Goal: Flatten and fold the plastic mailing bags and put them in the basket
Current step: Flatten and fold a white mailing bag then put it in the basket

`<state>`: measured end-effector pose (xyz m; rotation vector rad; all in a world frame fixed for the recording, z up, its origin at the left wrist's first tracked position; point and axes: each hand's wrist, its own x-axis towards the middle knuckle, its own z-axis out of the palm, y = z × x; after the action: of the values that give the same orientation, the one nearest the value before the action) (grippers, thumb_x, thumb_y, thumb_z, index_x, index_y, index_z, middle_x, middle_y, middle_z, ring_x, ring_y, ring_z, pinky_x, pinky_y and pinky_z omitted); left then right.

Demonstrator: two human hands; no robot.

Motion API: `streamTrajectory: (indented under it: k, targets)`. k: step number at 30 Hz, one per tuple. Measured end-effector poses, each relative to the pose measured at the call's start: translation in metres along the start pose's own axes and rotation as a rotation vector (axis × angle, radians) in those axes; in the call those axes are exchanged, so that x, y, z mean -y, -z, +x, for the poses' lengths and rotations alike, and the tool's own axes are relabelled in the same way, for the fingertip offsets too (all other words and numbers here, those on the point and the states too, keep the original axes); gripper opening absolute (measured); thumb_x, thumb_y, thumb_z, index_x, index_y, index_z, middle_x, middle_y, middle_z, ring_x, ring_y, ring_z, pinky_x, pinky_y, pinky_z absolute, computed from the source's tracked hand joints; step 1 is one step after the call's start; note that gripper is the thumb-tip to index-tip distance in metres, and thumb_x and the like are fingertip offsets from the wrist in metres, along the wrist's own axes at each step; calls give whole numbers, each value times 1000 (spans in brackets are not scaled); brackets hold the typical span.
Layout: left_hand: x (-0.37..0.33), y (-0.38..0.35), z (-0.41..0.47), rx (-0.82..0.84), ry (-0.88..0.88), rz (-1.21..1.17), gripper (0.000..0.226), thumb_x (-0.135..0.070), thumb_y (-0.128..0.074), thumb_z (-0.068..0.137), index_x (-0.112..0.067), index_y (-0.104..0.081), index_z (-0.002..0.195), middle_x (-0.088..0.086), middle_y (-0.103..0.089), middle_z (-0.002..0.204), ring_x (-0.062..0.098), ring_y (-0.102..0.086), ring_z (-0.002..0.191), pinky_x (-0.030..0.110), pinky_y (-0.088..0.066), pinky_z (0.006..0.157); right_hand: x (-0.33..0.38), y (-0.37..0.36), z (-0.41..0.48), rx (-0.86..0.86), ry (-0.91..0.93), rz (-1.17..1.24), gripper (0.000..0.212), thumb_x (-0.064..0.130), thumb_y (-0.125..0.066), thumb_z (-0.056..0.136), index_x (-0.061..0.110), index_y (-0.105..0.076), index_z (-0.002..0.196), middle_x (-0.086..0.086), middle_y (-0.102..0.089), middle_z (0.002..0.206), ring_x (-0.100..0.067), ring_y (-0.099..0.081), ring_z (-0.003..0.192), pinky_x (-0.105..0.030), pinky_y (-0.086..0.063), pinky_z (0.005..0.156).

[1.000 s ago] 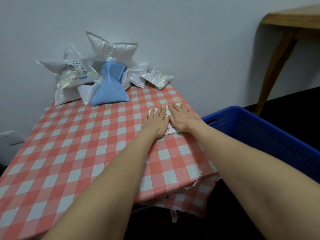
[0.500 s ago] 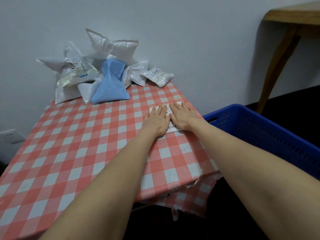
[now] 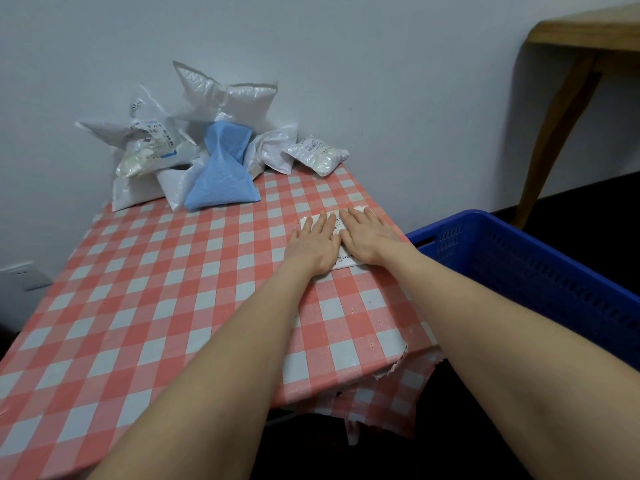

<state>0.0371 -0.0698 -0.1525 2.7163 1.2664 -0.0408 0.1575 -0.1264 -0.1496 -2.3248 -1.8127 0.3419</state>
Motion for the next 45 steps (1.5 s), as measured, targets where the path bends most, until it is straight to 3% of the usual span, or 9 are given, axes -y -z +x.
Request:
streamTrajectory:
  k: [13, 18, 21, 24, 28, 32, 36, 40, 45]
  targets:
    - [-3, 1, -3, -12, 28, -22, 53, -32, -10, 103, -19, 1, 153, 4, 5, 161, 21, 3, 148, 41, -2, 121, -1, 0, 3, 28, -13, 71, 56, 34, -21, 102, 23, -7, 155, 1, -1, 163, -26, 3, 149, -45, -3, 121]
    - [-8, 12, -7, -43, 91, 43, 51, -35, -16, 103, -19, -14, 151, 9, -18, 157, 28, -25, 142, 44, -30, 107, -6, 25, 2, -119, -145, 386, 58, 33, -50, 95, 17, -31, 147, -8, -28, 153, -29, -34, 138, -42, -32, 111]
    - [-18, 13, -15, -137, 133, 194, 39, -28, -23, 102, -15, -34, 137, 8, -46, 131, 29, -51, 114, 38, -38, 76, -17, 43, -11, -155, -343, 276, 51, 49, -59, 87, 16, -51, 125, -6, -54, 127, -30, -55, 114, -38, -46, 89]
    - [-24, 16, -18, -120, 146, 263, 35, -22, -31, 98, -15, -40, 132, 7, -48, 125, 28, -53, 111, 37, -37, 77, -22, 43, -23, 9, -332, 242, 38, 53, -66, 81, 18, -51, 79, -2, -58, 93, -24, -56, 89, -33, -44, 69]
    - [-25, 30, -15, -143, 160, 61, 42, -32, -37, 100, -18, -37, 139, 8, -41, 136, 30, -44, 123, 43, -42, 93, -24, 41, -25, -82, -322, 717, 29, 13, -70, 85, 8, -62, 113, -7, -67, 104, -23, -65, 97, -34, -52, 91]
    - [-14, 50, -15, -328, 354, -288, 63, -49, -32, 99, -8, -27, 146, 14, -35, 148, 32, -35, 134, 46, -33, 105, -29, 61, -34, -34, -251, 1025, 32, -3, -57, 90, 13, -64, 116, -5, -67, 90, -17, -65, 76, -27, -56, 71]
    - [-18, 52, -14, -327, 384, -757, 41, -34, -43, 100, -8, -51, 130, 7, -57, 128, 26, -56, 108, 34, -44, 86, -33, 65, -29, -227, -300, 1108, 36, 3, -63, 89, 9, -62, 124, -6, -67, 99, -23, -65, 91, -34, -56, 84]
    - [-28, 44, -9, -438, 512, -1022, 32, -22, -44, 100, -11, -51, 129, 8, -58, 126, 28, -59, 106, 38, -49, 88, -35, 51, -31, -264, -422, 1008, 65, 28, -65, 89, 10, -37, 144, -11, -53, 134, -27, -57, 116, -41, -48, 99]
    - [-30, 37, -6, -322, 519, -832, 39, -10, -42, 99, -9, -38, 138, 10, -49, 135, 26, -54, 110, 34, -45, 82, -39, 36, -30, -241, -379, 597, 59, 25, -57, 95, 13, -32, 147, -11, -49, 140, -29, -51, 123, -38, -45, 98]
